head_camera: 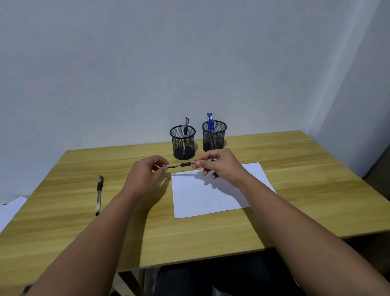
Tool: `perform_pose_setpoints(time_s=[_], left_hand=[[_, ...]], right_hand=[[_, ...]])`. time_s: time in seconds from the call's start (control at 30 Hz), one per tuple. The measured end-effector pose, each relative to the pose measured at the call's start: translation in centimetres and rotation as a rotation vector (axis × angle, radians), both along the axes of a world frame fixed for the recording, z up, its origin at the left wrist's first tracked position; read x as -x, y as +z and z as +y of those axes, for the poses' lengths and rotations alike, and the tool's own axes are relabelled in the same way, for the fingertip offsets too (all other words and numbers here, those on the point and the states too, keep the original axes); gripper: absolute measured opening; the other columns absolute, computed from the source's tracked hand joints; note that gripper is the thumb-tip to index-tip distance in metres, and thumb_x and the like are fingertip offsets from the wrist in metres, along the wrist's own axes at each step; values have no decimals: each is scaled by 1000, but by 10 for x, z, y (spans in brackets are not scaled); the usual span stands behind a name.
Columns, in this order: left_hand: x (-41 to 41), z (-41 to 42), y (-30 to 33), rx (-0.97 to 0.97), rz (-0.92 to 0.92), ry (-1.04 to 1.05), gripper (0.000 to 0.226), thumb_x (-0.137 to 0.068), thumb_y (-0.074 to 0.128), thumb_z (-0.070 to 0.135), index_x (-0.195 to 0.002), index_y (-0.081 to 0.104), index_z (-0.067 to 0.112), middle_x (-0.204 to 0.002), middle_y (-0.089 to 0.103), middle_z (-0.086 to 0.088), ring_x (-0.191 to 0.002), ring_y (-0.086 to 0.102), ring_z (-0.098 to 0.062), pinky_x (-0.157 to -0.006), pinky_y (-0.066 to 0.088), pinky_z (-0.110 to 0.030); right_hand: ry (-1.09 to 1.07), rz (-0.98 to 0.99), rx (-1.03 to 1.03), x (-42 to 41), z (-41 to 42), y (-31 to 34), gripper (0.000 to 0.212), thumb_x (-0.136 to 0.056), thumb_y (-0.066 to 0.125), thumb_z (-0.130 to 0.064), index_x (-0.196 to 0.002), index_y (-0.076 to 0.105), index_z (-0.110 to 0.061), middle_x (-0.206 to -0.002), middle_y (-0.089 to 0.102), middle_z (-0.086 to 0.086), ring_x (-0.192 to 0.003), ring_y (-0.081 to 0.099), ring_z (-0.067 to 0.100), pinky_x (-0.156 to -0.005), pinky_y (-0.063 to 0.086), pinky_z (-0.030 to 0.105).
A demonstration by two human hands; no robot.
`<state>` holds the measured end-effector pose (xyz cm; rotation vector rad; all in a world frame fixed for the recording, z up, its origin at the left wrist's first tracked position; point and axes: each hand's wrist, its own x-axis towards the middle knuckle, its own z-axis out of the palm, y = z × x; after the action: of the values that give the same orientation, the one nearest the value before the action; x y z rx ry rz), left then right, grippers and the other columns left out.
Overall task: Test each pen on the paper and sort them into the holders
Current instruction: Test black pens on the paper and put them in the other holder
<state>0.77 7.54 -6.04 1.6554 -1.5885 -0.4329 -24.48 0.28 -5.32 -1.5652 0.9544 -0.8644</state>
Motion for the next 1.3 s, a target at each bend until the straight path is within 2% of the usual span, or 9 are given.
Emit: perform_pose_setpoints(time_s=[0.27,0.4,0.53,0.8,0.87,0.97,1.07,1.17,1.3], left_hand=[[15,-2,6,-10,34,-71,11,-92,71,14,-91,76,24,-87,74,7,-74,60,-4,-66,45,-23],[19,-4,14,-19,287,-64,10,-94,70,11,-99,78,17,-89,76,-2,-80,66,-8,-75,49,-19],[26,-7,25,24,437,-25,15,-94,70,10,-108,76,8,-91,76,-7,-75,66,-5,-64,45,-8],[45,-15,30,48,424,54,23,-97,65,9,-117,74,3,-97,76,-10,-64,64,9,-62,44,-6],[51,-18,31,67,426,86,23,-96,66,11,-116,75,4,-99,77,-12,-66,65,8,-68,50,-12],[59,-20,40,99,443,129,23,-96,67,16,-115,76,9,-100,78,-10,-84,72,-11,-88,59,-37],[61,-26,49,86,436,90,24,-94,68,20,-114,77,12,-98,78,-8,-96,74,-23,-92,59,-47],[57,-30,57,43,356,14,27,-90,68,32,-114,77,22,-96,79,-9,-95,74,-27,-91,59,-50],[52,-39,62,69,275,19,40,-99,63,28,-137,63,21,-119,73,-5,-95,68,-3,-97,53,-36]], right_hand=[[-11,-2,-5,-1,3,-1,6,-90,86,-13,-97,84,-12,-93,84,7,-61,67,7,-54,47,23],[-22,37,-22,2,4,2,17,-88,87,-14,-104,83,-7,-86,82,1,-60,67,6,-55,44,23],[1,70,-26,3,5,4,20,-89,86,-12,-108,83,-7,-89,81,4,-60,67,7,-55,46,20],[-40,-40,-5,-8,13,2,9,-93,80,-2,-101,79,-3,-89,79,13,-55,59,6,-56,46,21],[-52,-58,17,-8,15,1,7,-95,78,-1,-95,79,-8,-83,79,8,-55,59,5,-57,47,20],[-75,-108,21,-10,17,5,6,-96,76,-1,-102,78,-1,-83,78,8,-55,57,5,-56,46,19],[-91,-150,0,-8,16,9,10,-97,76,-1,-106,76,3,-81,77,7,-54,57,5,-56,46,20],[-66,-105,-9,-1,10,15,6,-98,75,-2,-99,76,-7,-78,79,1,-57,62,7,-61,52,21],[-43,1,11,2,-5,36,10,-98,70,6,-97,70,-3,-67,78,-4,-57,67,1,-61,53,13]])
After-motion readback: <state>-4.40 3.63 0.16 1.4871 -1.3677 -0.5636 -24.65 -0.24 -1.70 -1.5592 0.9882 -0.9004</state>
